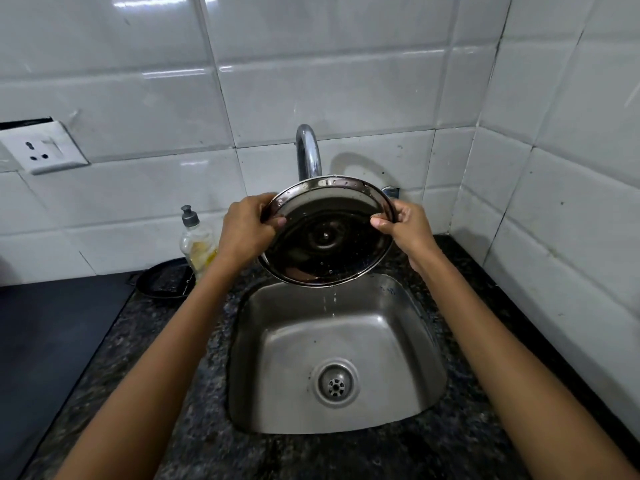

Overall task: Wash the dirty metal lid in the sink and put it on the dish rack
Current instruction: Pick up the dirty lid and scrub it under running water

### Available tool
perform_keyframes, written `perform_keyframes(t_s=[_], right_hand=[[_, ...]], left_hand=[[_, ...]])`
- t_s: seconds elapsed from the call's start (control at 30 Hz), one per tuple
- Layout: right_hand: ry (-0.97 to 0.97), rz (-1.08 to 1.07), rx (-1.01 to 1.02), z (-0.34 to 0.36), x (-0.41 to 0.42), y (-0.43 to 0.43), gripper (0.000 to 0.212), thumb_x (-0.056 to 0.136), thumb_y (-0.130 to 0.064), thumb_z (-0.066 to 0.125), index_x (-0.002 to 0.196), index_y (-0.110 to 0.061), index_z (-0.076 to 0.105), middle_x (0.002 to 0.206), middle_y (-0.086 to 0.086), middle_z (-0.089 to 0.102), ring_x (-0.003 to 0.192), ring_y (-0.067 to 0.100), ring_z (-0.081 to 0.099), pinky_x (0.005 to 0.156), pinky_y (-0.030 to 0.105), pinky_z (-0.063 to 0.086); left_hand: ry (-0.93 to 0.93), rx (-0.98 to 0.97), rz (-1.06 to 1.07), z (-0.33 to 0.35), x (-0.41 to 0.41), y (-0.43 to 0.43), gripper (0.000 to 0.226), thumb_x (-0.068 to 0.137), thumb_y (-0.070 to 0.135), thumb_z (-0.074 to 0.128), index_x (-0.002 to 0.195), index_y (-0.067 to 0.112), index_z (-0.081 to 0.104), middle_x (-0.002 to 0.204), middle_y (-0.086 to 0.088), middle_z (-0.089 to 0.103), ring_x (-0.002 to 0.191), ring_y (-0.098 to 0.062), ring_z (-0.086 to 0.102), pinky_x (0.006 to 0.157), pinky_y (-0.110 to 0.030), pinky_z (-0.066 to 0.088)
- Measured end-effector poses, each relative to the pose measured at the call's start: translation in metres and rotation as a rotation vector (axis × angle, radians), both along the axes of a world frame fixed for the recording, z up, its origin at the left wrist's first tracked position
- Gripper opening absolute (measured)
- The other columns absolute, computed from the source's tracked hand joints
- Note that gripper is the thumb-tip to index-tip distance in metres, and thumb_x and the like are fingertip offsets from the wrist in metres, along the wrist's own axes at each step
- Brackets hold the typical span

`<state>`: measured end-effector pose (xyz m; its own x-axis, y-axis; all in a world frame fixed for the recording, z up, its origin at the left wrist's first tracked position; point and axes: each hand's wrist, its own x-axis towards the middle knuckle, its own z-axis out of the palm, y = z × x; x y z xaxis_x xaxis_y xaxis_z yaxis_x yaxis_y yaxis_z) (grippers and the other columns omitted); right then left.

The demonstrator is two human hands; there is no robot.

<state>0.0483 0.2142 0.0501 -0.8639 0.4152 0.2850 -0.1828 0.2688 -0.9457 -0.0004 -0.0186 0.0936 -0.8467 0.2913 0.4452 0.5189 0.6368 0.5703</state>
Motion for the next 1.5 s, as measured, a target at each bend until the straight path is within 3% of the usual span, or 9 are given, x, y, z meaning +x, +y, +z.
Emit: perform_keyframes(t_s=[0.23, 0.5, 0.9, 1.13, 1.5], right_hand=[[0.024, 0.004, 0.002, 0.006, 0.005, -0.001, 0.018, 0.079, 0.004, 0.06, 0.092, -0.008, 0.063, 0.071, -0.006, 0.06, 0.068, 0.003, 0.055, 0.062, 0.003, 0.045], [0.021, -0.005, 0.011, 0.007, 0.005, 0.001, 0.018, 0.079, 0.005, 0.06, 0.096, 0.004, 0.063, 0.07, -0.004, 0.059, 0.058, -0.007, 0.056, 0.062, 0.003, 0.044], [0.027, 0.004, -0.014, 0.01, 0.01, 0.001, 0.018, 0.079, 0.006, 0.059, 0.095, -0.001, 0.063, 0.068, -0.01, 0.06, 0.054, -0.012, 0.056, 0.063, 0.003, 0.045], [0.022, 0.016, 0.001, 0.011, 0.015, 0.004, 0.017, 0.08, 0.004, 0.059, 0.096, -0.001, 0.063, 0.073, -0.004, 0.06, 0.069, 0.004, 0.056, 0.065, 0.007, 0.046], [0.024, 0.026, -0.032, 0.008, 0.017, 0.01, 0.023, 0.079, 0.005, 0.06, 0.102, 0.001, 0.062, 0.077, -0.006, 0.061, 0.072, 0.003, 0.056, 0.065, 0.005, 0.046]], left_hand=[[0.015, -0.013, 0.0, 0.001, 0.003, 0.001, 0.014, 0.077, 0.012, 0.064, 0.091, 0.014, 0.066, 0.076, -0.003, 0.061, 0.086, -0.032, 0.062, 0.076, -0.038, 0.047], [0.006, 0.017, 0.001, 0.002, 0.007, 0.001, 0.016, 0.078, 0.011, 0.064, 0.093, 0.013, 0.067, 0.08, -0.008, 0.066, 0.086, -0.031, 0.062, 0.08, -0.041, 0.05], [-0.013, 0.029, 0.008, 0.004, 0.014, 0.004, 0.021, 0.079, 0.012, 0.064, 0.1, 0.013, 0.067, 0.09, -0.011, 0.07, 0.089, -0.029, 0.062, 0.081, -0.041, 0.05], [-0.029, 0.033, 0.016, 0.003, 0.016, 0.009, 0.022, 0.08, 0.014, 0.064, 0.101, 0.014, 0.067, 0.094, -0.012, 0.071, 0.091, -0.03, 0.063, 0.084, -0.044, 0.051], [-0.039, 0.026, 0.026, 0.001, 0.018, 0.017, 0.022, 0.081, 0.015, 0.064, 0.102, 0.014, 0.066, 0.096, -0.013, 0.071, 0.094, -0.031, 0.062, 0.086, -0.047, 0.051]])
